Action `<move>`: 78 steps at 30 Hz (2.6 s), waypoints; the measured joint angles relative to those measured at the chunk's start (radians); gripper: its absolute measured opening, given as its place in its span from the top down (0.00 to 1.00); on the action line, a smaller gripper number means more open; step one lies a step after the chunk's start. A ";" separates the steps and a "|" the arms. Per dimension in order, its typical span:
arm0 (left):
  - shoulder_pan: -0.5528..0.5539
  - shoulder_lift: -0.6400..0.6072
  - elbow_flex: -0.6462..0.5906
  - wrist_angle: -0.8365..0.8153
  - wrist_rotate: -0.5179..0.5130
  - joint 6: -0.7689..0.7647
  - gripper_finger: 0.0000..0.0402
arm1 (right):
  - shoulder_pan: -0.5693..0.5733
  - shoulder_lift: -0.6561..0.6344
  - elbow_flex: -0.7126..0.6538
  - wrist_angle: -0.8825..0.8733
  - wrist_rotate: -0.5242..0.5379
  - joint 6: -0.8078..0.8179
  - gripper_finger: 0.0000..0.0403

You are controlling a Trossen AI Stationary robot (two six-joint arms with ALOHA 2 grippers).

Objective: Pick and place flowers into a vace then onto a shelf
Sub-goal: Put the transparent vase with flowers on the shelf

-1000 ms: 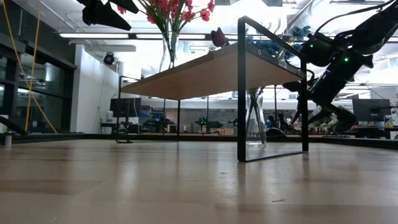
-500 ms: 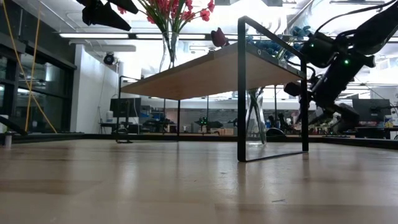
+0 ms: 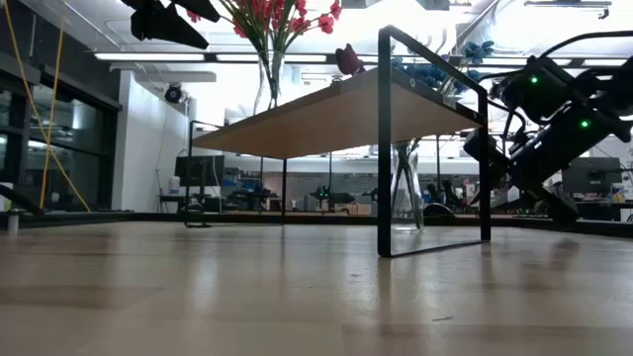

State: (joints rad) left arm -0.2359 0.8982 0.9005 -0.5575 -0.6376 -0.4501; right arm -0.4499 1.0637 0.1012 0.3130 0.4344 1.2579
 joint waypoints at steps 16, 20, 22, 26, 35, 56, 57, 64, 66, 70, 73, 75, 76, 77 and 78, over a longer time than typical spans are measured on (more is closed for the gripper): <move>0.000 0.000 0.000 0.000 0.000 0.000 0.09 | 0.095 0.000 -0.039 0.229 0.013 -0.392 0.75; 0.000 0.000 0.000 0.000 0.000 0.000 0.09 | 0.098 0.000 -0.039 0.234 -0.028 -0.470 0.75; 0.000 0.000 0.000 0.000 -0.001 0.000 0.09 | 0.097 0.000 -0.039 0.241 -0.059 -0.512 0.75; 0.000 0.000 0.000 0.000 -0.001 0.000 0.09 | 0.097 0.000 -0.039 0.263 -0.068 -0.551 0.75; 0.000 0.000 0.000 0.000 -0.001 0.000 0.09 | 0.097 0.000 -0.039 0.313 -0.185 -0.766 0.75; 0.000 0.000 0.000 0.001 -0.002 0.000 0.09 | 0.078 0.000 -0.039 0.302 -0.191 -0.976 0.75; 0.000 0.000 0.000 0.002 -0.002 0.000 0.09 | 0.070 0.000 -0.039 0.297 -0.189 -0.982 0.75; 0.000 0.000 0.000 0.021 -0.002 -0.001 0.09 | 0.044 0.000 -0.038 0.306 -0.077 -1.027 0.75; 0.000 0.000 0.000 0.025 -0.002 -0.001 0.09 | 0.044 0.000 -0.038 0.304 -0.073 -1.033 0.75; 0.000 0.000 0.000 0.028 -0.002 -0.001 0.09 | 0.043 0.000 -0.038 0.305 -0.138 -1.069 0.75; 0.000 0.000 0.000 0.028 -0.002 -0.001 0.09 | 0.043 0.000 -0.038 0.305 -0.200 -1.076 0.75; 0.000 0.000 0.000 0.028 -0.003 -0.001 0.09 | 0.043 0.000 -0.038 0.304 -0.209 -1.076 0.75; 0.000 0.000 0.000 0.028 -0.004 -0.001 0.09 | 0.042 0.000 -0.038 0.304 -0.209 -1.081 0.75; 0.000 0.000 0.000 0.028 -0.005 -0.001 0.09 | 0.039 0.000 -0.038 0.303 -0.210 -1.083 0.75; 0.000 0.000 0.000 0.029 -0.005 -0.001 0.09 | 0.033 0.000 -0.038 0.301 -0.217 -1.082 0.75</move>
State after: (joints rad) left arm -0.2359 0.8978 0.9005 -0.5289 -0.6422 -0.4507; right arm -0.4172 1.0637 0.0628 0.6142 0.2170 0.1755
